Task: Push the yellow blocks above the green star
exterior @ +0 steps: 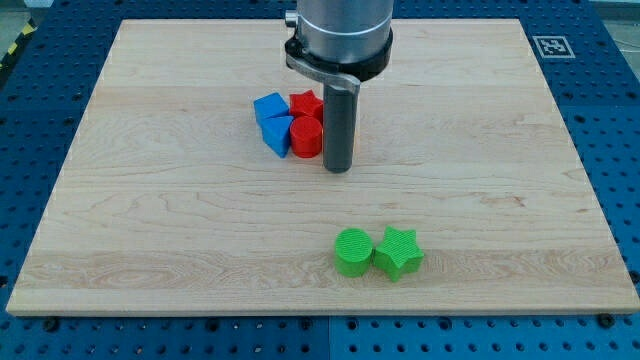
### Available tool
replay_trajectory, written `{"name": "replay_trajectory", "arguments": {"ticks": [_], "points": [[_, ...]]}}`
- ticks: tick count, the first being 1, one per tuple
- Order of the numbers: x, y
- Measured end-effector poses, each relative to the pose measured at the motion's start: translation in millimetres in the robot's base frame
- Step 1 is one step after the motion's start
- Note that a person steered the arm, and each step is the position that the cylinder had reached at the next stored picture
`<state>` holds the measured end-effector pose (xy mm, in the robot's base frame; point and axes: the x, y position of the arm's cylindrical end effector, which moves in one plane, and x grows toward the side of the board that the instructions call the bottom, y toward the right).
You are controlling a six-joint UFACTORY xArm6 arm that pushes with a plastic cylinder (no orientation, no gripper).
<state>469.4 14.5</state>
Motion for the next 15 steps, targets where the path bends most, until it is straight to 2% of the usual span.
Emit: {"name": "replay_trajectory", "arguments": {"ticks": [1, 2, 4, 6, 8, 9, 11, 12, 13, 15], "points": [[18, 0], [-3, -1], [-88, 21], [-93, 49], [-92, 23], [-130, 11], [-176, -1], [-184, 43], [-180, 32], [-177, -47]]}}
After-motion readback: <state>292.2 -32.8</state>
